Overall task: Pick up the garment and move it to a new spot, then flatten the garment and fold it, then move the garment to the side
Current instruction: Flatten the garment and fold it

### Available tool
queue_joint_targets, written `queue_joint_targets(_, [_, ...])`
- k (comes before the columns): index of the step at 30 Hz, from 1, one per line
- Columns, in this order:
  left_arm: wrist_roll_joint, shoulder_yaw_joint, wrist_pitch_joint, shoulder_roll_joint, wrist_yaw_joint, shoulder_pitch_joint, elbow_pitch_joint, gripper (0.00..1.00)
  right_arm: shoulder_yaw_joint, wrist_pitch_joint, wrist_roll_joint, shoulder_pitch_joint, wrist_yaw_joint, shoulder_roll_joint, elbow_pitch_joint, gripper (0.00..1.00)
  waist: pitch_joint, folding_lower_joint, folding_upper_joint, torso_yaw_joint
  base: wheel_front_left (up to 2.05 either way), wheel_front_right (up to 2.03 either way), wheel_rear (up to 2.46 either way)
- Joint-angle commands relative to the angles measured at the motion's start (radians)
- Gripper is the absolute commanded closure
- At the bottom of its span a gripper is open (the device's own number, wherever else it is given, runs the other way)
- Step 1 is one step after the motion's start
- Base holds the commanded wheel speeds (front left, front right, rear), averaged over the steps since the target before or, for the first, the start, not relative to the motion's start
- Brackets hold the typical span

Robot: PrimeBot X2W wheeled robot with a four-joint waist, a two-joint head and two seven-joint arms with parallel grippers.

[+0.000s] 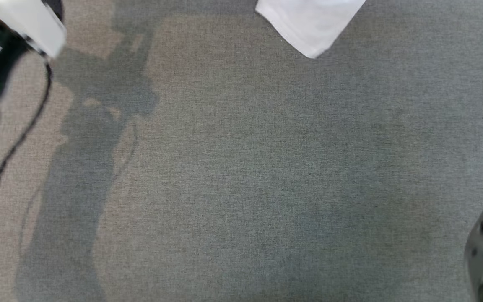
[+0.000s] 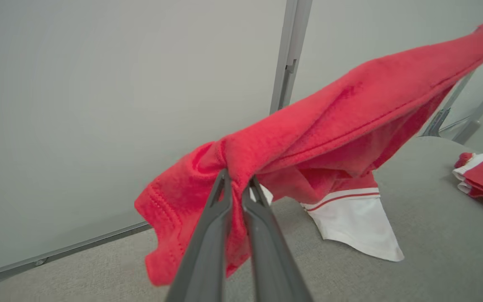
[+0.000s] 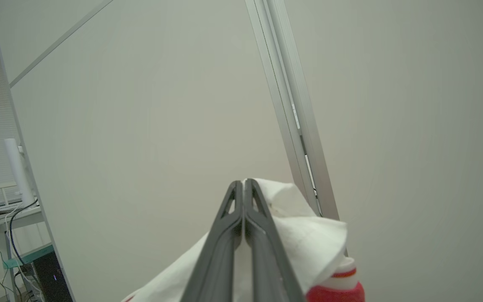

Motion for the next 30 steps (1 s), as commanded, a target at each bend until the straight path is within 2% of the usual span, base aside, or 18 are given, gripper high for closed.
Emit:
queue_joint_targets(1, [-0.020, -0.026, -0.032, 0.017, 0.000, 0.027, 0.019, 1.00, 0.010, -0.022, -0.005, 0.072, 0.000, -0.007, -0.013, 1.00, -0.009, 0.0000, 0.0000, -0.007, 0.00, 0.00, 0.00])
queue_joint_targets(7, [-0.084, -0.237, -0.194, 0.102, -0.001, 0.222, 0.066, 1.00, 0.039, -0.050, 0.063, 0.514, 0.000, -0.007, -0.101, 1.00, -0.062, 0.0000, 0.0000, -0.033, 0.00, 0.00, 0.00])
queue_joint_targets(11, [-0.117, -0.363, -0.275, 0.127, -0.001, 0.347, 0.089, 1.00, 0.032, -0.073, 0.120, 0.808, 0.000, -0.007, -0.110, 1.00, -0.097, 0.0000, 0.0000, -0.037, 0.00, 0.00, 0.00])
queue_joint_targets(13, [-0.124, -0.413, -0.309, 0.134, -0.001, 0.386, 0.101, 1.00, 0.034, -0.086, 0.105, 0.910, 0.000, -0.006, -0.095, 1.00, -0.114, 0.0000, 0.0000, -0.036, 0.00, 0.00, 0.00])
queue_joint_targets(18, [-0.137, -0.485, -0.378, 0.125, -0.001, 0.434, 0.153, 1.00, 0.052, -0.114, 0.101, 1.015, 0.000, -0.006, -0.037, 1.00, -0.157, 0.0000, 0.0000, -0.033, 0.00, 0.00, 0.00])
queue_joint_targets(24, [-0.161, -0.527, -0.397, 0.117, -0.001, 0.440, 0.183, 1.00, 0.079, -0.118, 0.111, 1.008, 0.000, -0.006, 0.005, 1.00, -0.203, 0.0000, 0.0000, -0.019, 0.00, 0.00, 0.00])
queue_joint_targets(26, [-0.169, -0.539, -0.394, 0.120, -0.001, 0.443, 0.185, 0.89, 0.078, -0.116, 0.108, 1.009, 0.000, -0.007, 0.011, 1.00, -0.215, 0.0000, 0.0000, -0.016, 0.00, 0.00, 0.00])
queue_joint_targets(29, [-0.190, -0.534, -0.406, 0.122, -0.001, 0.452, 0.188, 0.51, 0.072, -0.110, 0.090, 1.016, 0.000, -0.006, 0.017, 1.00, -0.229, 0.0000, 0.0000, -0.016, 0.00, 0.00, 0.00])
queue_joint_targets(30, [-0.190, -0.534, -0.406, 0.122, -0.001, 0.452, 0.188, 0.51, 0.072, -0.110, 0.090, 1.016, 0.000, -0.006, 0.017, 1.00, -0.229, 0.0000, 0.0000, -0.016, 0.00, 0.00, 0.00])
